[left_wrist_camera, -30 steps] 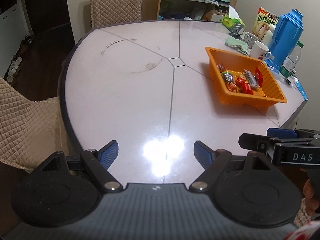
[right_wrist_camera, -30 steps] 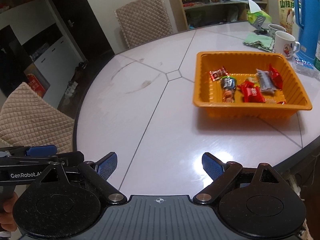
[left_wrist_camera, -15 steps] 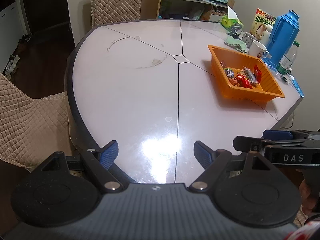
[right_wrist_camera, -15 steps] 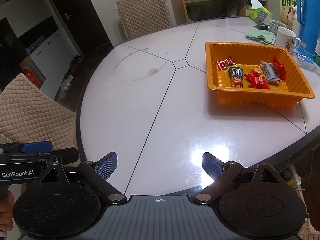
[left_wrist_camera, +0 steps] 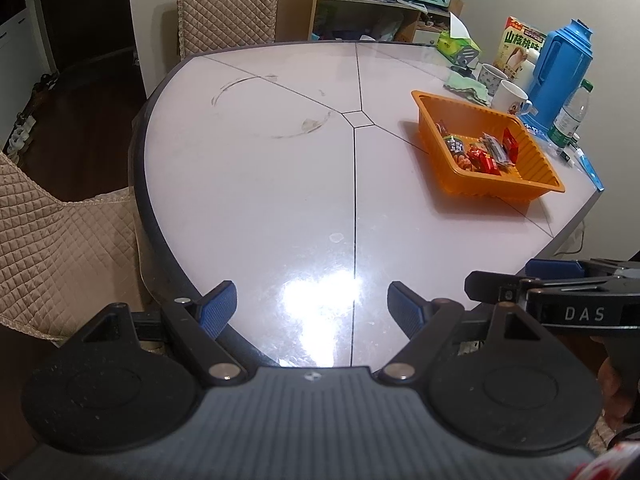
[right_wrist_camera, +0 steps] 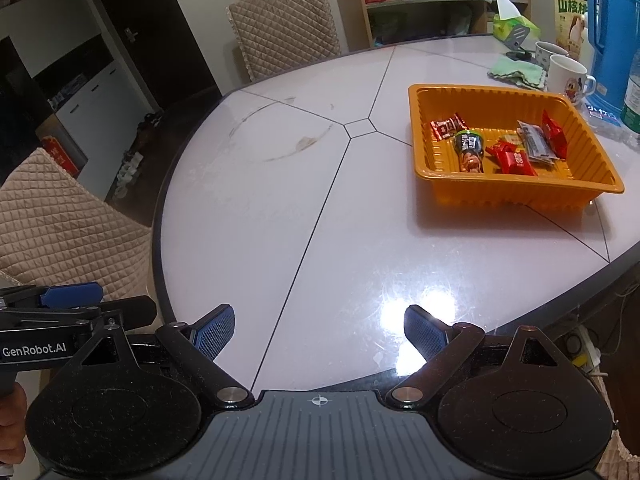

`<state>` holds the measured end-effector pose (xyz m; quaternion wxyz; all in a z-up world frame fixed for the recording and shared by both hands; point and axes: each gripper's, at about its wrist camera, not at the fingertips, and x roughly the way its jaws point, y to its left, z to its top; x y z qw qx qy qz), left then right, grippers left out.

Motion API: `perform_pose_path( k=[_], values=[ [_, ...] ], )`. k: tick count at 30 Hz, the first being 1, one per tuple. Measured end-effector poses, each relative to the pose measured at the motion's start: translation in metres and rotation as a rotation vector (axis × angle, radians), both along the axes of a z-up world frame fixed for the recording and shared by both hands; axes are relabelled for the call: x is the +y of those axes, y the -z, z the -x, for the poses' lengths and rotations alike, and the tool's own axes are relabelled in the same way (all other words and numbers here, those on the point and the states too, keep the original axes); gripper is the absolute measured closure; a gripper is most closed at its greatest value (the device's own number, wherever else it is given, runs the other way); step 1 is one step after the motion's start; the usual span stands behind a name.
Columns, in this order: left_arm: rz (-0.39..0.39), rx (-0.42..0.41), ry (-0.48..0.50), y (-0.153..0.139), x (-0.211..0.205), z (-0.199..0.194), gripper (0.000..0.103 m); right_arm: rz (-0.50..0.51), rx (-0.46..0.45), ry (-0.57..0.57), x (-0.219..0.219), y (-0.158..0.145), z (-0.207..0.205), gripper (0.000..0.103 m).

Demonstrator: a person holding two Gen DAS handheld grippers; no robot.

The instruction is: Organize snacks

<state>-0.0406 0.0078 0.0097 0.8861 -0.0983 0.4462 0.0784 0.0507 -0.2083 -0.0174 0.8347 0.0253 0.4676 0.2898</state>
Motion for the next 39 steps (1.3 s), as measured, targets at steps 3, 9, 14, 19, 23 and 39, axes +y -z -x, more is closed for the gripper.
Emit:
perform_pose_path(
  k=[3, 9, 14, 19, 23, 39],
  values=[
    [0.000, -0.002, 0.004, -0.0001, -0.0004, 0.0003, 0.022, 0.000, 0.000, 0.003, -0.0009, -0.0005, 0.0000, 0.012],
    [0.000, -0.005, 0.010, -0.0004, -0.0030, -0.0005, 0.022, 0.000, -0.001, 0.005, -0.0015, -0.0013, 0.0004, 0.012],
    [-0.002, -0.007, 0.015, -0.0010, -0.0050, -0.0004, 0.022, -0.001, -0.001, 0.010, -0.0047, -0.0027, -0.0005, 0.012],
    [-0.002, -0.010, 0.018, -0.0015, -0.0065, -0.0004, 0.022, -0.001, -0.003, 0.011, -0.0056, -0.0034, -0.0006, 0.012],
    [-0.001, -0.011, 0.020, -0.0020, -0.0074, -0.0005, 0.022, -0.001, -0.002, 0.013, -0.0072, -0.0041, -0.0012, 0.012],
    [-0.001, -0.012, 0.020, -0.0027, -0.0088, -0.0008, 0.022, 0.002, -0.004, 0.011, -0.0077, -0.0046, -0.0010, 0.012]
  ],
)
